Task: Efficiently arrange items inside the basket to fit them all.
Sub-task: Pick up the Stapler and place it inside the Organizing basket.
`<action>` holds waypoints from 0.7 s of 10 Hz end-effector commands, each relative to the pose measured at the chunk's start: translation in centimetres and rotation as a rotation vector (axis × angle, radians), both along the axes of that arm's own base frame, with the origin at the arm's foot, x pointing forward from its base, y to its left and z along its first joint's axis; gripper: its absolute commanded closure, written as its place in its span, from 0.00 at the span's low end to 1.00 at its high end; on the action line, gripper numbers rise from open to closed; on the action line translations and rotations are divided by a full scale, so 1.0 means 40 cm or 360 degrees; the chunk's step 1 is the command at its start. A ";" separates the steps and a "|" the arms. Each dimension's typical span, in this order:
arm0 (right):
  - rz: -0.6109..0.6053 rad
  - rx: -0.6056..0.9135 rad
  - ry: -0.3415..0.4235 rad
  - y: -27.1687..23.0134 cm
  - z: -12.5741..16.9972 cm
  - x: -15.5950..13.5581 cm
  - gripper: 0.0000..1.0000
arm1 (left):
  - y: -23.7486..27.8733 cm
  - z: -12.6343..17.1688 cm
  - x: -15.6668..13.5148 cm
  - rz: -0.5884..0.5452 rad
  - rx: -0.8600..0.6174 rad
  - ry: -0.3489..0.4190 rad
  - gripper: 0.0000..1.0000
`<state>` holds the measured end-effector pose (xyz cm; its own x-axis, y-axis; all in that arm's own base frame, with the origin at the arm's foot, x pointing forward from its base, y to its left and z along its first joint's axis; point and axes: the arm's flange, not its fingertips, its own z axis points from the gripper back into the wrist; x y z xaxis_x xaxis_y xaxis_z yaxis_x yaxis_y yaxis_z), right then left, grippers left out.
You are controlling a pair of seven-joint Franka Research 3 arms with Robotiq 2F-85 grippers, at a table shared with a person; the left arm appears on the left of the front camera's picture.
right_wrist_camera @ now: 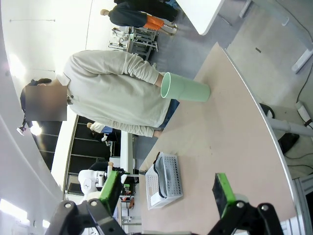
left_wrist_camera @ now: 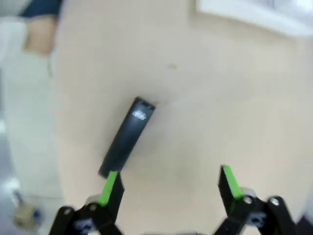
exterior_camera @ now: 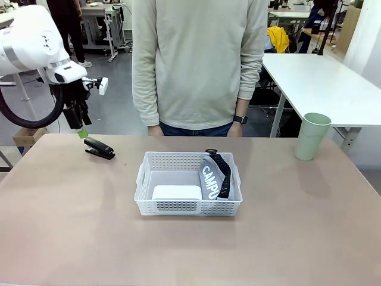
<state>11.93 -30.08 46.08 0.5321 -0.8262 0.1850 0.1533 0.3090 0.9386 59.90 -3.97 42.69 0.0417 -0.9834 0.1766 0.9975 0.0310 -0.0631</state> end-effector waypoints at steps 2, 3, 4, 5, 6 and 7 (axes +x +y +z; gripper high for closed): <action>-0.0013 -0.0015 -0.0067 -0.005 0.002 -0.016 0.00 | -0.022 0.016 -0.024 -0.0780 -0.0091 0.0026 0.00; -0.0013 -0.0015 -0.0067 -0.005 0.002 -0.016 0.00 | -0.049 0.020 -0.029 -0.0387 0.0141 -0.0135 0.00; -0.0013 -0.0015 -0.0067 -0.005 0.002 -0.016 0.00 | -0.022 -0.009 -0.019 -0.0525 -0.0057 0.0021 0.00; -0.0013 -0.0015 -0.0067 -0.005 0.002 -0.016 0.00 | -0.022 -0.009 -0.019 -0.0525 -0.0057 0.0021 0.00; -0.0013 -0.0015 -0.0067 -0.005 0.002 -0.016 0.00 | -0.047 0.008 -0.020 -0.0586 -0.0006 -0.0026 0.00; -0.0013 -0.0015 -0.0067 -0.005 0.002 -0.016 0.00 | -0.029 0.006 0.011 -0.0465 -0.0008 -0.0169 0.00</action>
<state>11.92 -30.09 46.09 0.5319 -0.8263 0.1852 0.1531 0.3089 0.9387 59.61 -5.38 42.92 -0.2998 -0.9380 0.1743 0.9511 -0.3081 -0.0225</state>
